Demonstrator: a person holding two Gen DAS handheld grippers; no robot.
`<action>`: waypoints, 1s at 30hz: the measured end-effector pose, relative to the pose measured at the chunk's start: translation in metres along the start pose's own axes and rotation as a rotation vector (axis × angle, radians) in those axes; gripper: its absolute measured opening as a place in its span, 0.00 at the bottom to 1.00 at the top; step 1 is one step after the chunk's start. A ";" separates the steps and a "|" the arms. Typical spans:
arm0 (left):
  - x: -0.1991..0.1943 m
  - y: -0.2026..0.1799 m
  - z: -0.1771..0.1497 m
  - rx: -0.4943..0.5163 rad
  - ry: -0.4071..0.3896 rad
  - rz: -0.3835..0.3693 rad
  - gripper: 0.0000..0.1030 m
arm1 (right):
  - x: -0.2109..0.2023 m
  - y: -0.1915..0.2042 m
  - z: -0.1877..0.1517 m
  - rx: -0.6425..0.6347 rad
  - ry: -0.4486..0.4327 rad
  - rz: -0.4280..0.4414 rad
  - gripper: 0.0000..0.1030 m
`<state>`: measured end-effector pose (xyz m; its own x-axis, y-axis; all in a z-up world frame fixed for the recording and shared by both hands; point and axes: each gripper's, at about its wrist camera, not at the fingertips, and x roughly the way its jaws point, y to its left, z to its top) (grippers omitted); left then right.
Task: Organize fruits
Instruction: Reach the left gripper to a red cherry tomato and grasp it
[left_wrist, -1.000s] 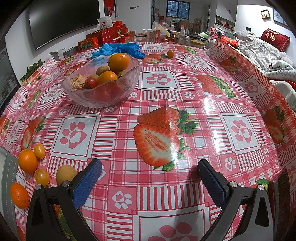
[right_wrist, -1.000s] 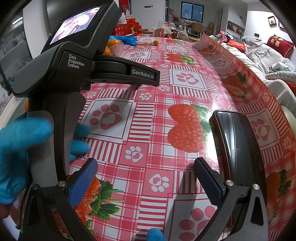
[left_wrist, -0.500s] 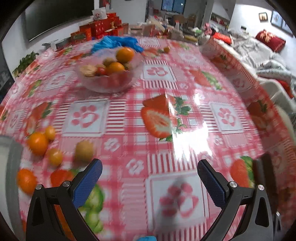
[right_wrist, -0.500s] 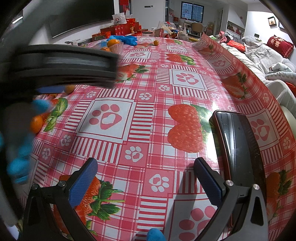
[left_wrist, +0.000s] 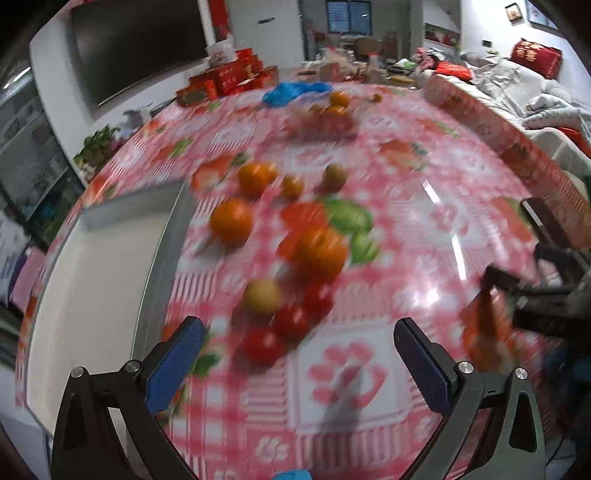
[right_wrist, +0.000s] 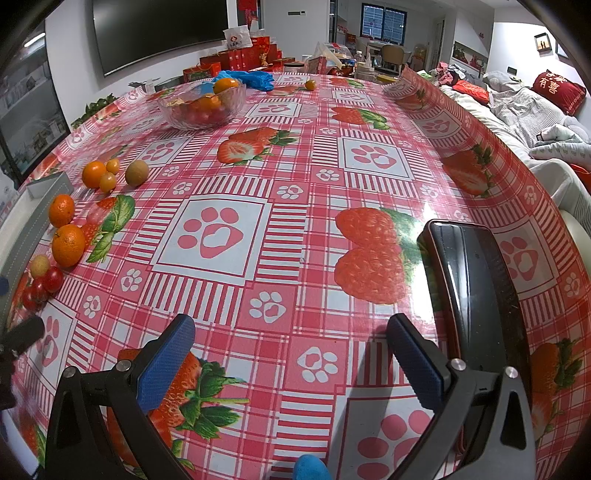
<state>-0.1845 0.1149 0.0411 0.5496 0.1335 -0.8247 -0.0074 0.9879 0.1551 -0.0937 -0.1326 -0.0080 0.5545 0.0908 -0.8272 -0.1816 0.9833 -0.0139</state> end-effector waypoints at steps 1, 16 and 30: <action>0.005 0.005 -0.004 -0.022 0.019 0.011 1.00 | 0.000 0.000 0.000 0.000 0.000 0.000 1.00; 0.040 0.014 -0.017 -0.109 0.040 -0.102 1.00 | 0.000 0.000 0.001 0.000 0.003 0.000 1.00; 0.042 0.018 -0.012 -0.006 0.056 -0.166 1.00 | 0.008 0.002 0.012 0.017 0.079 -0.006 1.00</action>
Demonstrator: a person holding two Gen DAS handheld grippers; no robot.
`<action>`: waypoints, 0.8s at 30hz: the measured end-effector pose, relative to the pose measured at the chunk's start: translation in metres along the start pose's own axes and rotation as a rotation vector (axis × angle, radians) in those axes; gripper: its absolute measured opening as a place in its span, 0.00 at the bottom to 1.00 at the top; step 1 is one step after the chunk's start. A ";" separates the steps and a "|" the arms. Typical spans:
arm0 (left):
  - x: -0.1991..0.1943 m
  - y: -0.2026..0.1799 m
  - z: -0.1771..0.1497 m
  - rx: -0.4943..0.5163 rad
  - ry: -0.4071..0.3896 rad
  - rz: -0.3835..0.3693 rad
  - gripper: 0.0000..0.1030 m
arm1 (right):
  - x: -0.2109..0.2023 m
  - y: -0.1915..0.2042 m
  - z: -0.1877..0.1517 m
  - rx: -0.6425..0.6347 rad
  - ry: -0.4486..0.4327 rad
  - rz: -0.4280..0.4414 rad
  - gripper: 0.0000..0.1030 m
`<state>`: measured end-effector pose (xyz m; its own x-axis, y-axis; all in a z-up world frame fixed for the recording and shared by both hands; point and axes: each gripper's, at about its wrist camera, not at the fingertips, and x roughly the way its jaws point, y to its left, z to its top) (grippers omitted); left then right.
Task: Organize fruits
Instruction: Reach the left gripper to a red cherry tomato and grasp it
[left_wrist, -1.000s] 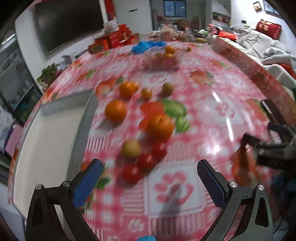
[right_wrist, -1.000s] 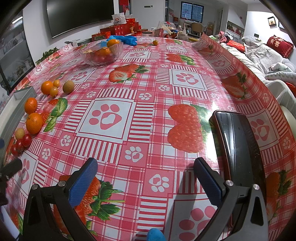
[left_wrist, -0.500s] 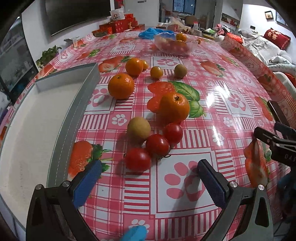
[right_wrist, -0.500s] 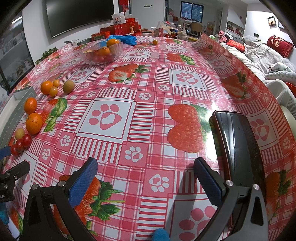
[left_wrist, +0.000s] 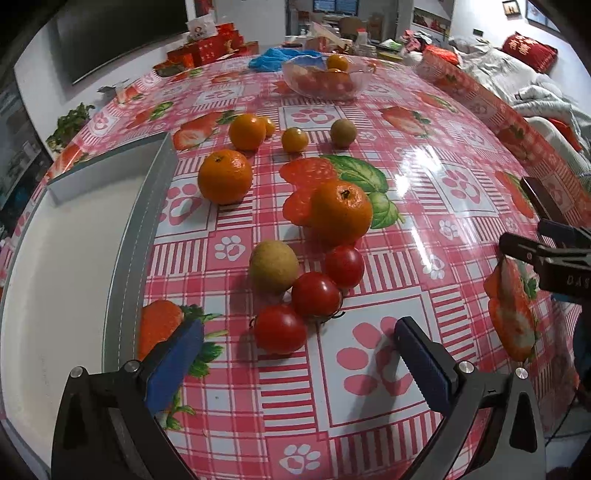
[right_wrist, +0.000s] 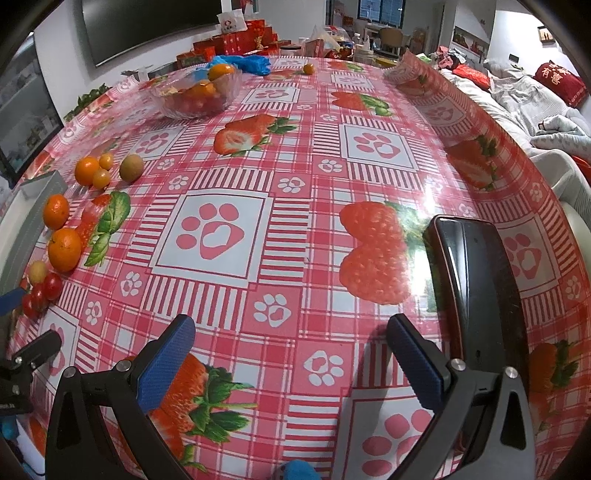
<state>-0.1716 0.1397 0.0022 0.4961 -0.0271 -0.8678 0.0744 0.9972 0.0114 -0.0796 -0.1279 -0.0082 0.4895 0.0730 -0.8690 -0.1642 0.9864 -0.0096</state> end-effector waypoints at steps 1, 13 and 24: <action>0.000 0.000 0.000 0.004 -0.004 -0.001 1.00 | 0.000 0.001 0.000 0.003 -0.005 -0.002 1.00; -0.009 0.019 -0.003 -0.033 -0.038 0.054 0.85 | -0.003 0.002 -0.002 0.002 -0.017 0.008 1.00; -0.012 0.008 0.002 -0.025 -0.048 0.005 0.27 | -0.012 0.032 0.006 -0.043 -0.002 0.177 0.94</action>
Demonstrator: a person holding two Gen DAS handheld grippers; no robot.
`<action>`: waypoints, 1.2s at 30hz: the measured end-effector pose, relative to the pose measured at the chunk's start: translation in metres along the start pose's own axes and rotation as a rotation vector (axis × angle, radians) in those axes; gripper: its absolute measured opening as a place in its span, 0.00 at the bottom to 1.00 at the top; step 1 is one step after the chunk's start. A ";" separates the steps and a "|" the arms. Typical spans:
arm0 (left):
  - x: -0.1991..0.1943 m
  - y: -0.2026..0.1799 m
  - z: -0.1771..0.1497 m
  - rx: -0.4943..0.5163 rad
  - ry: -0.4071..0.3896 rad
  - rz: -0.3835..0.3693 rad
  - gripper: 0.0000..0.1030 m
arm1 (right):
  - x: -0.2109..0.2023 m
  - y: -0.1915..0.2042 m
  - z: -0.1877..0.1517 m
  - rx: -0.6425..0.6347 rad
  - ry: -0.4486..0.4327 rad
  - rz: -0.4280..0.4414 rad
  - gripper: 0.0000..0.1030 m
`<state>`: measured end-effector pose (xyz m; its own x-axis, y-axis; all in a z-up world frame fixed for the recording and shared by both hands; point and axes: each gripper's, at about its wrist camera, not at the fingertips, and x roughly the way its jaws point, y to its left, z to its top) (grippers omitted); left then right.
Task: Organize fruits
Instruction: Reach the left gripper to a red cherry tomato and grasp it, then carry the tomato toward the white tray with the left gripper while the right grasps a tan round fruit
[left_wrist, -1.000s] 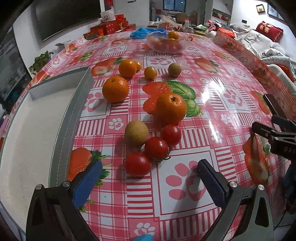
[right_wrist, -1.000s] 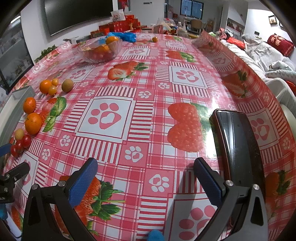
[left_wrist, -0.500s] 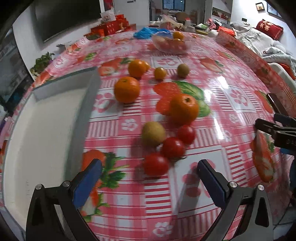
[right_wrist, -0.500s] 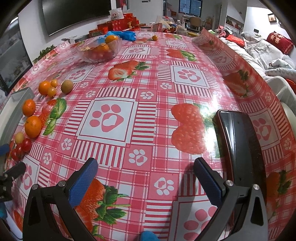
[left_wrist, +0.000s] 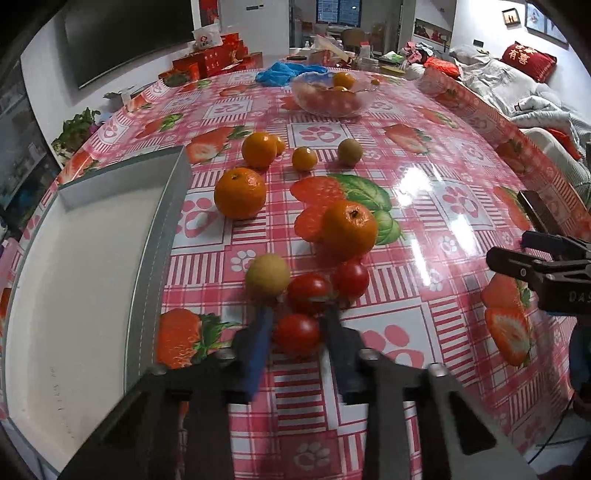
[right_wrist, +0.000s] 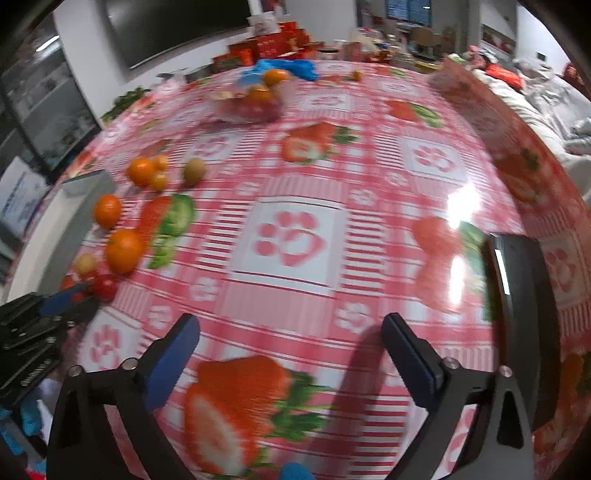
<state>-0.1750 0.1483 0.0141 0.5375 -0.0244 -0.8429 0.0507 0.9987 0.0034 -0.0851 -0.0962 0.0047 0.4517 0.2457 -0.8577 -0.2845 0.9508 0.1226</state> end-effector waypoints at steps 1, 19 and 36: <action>0.000 0.001 0.000 -0.011 -0.002 -0.006 0.27 | 0.000 0.006 0.002 -0.014 0.000 0.014 0.93; -0.041 0.025 0.003 -0.116 -0.076 -0.054 0.27 | 0.055 0.067 0.092 -0.081 0.045 0.089 0.76; -0.066 0.083 0.007 -0.215 -0.119 0.021 0.27 | 0.072 0.081 0.121 -0.120 0.051 0.084 0.29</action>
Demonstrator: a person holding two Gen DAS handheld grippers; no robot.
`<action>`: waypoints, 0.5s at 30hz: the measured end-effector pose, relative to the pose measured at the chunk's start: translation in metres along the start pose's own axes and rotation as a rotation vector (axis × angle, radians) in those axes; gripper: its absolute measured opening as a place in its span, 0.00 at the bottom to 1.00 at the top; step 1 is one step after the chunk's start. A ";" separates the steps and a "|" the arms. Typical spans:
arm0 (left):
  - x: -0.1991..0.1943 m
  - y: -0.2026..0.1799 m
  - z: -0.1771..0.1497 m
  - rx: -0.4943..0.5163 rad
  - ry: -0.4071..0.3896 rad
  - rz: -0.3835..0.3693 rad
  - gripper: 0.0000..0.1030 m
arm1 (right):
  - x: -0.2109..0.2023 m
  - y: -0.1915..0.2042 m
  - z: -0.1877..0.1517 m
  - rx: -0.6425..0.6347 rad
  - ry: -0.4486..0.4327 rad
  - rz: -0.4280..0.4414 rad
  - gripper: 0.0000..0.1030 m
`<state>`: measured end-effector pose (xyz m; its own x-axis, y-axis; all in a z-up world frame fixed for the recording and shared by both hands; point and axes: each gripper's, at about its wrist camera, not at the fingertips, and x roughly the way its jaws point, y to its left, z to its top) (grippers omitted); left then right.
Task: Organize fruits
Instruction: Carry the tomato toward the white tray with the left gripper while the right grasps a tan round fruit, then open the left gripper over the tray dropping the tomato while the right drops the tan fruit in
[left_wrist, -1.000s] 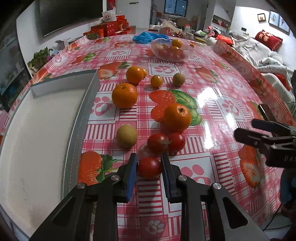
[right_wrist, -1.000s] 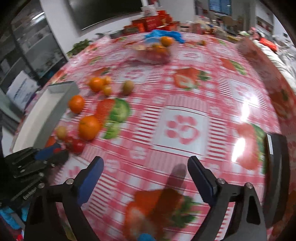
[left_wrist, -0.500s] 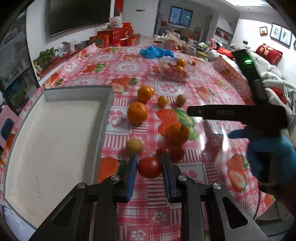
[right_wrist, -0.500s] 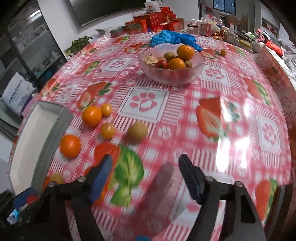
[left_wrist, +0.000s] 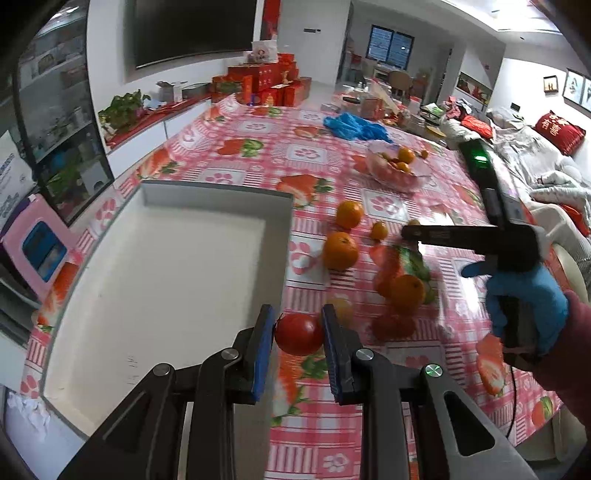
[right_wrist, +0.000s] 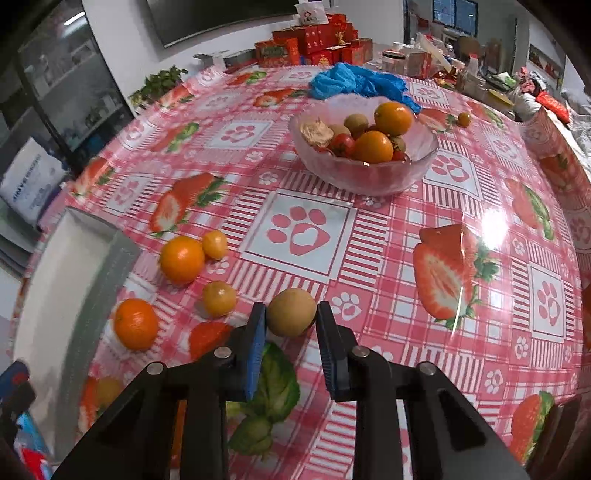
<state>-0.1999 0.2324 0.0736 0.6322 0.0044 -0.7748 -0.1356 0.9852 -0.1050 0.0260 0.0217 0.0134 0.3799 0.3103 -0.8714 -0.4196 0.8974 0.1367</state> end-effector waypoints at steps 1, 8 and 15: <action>-0.001 0.003 0.001 -0.003 -0.003 0.004 0.27 | -0.005 0.002 0.001 -0.009 -0.004 0.011 0.29; -0.005 0.034 0.009 -0.041 -0.037 0.050 0.27 | -0.033 0.042 0.007 -0.094 -0.044 0.065 0.29; -0.001 0.065 0.007 -0.074 -0.052 0.108 0.27 | -0.043 0.108 0.005 -0.201 -0.049 0.148 0.29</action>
<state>-0.2041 0.2977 0.0717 0.6492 0.1203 -0.7510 -0.2593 0.9633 -0.0699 -0.0315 0.1063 0.0679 0.3398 0.4528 -0.8243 -0.6273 0.7621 0.1601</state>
